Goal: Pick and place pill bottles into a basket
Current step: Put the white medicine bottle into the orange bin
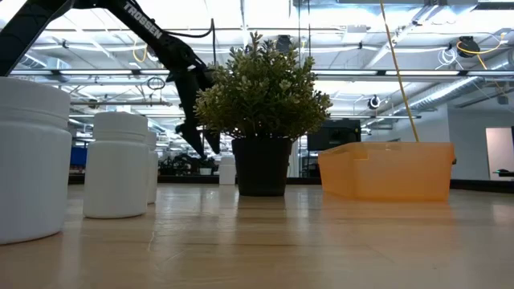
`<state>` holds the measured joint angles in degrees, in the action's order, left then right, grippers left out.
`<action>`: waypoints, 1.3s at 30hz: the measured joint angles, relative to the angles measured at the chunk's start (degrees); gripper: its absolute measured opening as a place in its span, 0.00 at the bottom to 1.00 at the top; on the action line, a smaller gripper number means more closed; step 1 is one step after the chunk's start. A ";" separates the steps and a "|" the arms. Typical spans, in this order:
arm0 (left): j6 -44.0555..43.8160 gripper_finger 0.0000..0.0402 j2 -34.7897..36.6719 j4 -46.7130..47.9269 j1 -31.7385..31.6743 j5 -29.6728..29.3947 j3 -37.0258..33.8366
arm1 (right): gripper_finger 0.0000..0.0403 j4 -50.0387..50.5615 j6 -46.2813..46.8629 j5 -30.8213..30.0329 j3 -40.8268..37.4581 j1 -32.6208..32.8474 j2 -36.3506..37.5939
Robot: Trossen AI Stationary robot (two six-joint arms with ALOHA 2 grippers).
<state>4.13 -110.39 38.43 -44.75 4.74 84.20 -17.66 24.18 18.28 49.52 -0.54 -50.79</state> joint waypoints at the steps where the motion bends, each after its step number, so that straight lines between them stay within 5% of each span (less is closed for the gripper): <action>1: 1.07 0.91 0.00 -2.16 0.16 2.63 -1.12 | 0.84 0.00 0.00 0.00 0.00 0.00 0.00; 4: 0.72 0.91 1.68 -11.34 0.14 11.16 -6.90 | 0.84 0.15 0.13 0.00 0.00 0.00 0.00; 7: -2.04 0.91 6.34 -25.00 0.68 12.45 -14.91 | 0.84 0.34 0.16 -0.02 0.00 0.00 0.00; 13: -6.85 0.91 14.57 -44.97 1.83 1.69 -32.16 | 0.84 0.39 0.44 -0.25 0.00 -0.01 0.00; 19: -9.88 0.91 14.00 -55.82 3.09 -8.04 -40.47 | 0.84 0.42 0.68 -0.32 0.00 -1.04 0.00; 27: -13.38 0.91 13.73 -55.27 4.60 -15.38 -43.40 | 0.84 0.80 0.66 -0.39 0.02 -1.38 0.00; 39: -14.17 0.91 13.35 -58.09 5.81 -12.93 -43.39 | 0.84 1.32 0.63 -0.82 0.02 -1.38 0.00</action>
<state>-10.04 -97.03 -19.66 -38.95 -8.19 40.81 -16.34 24.82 17.46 49.54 -1.91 -50.78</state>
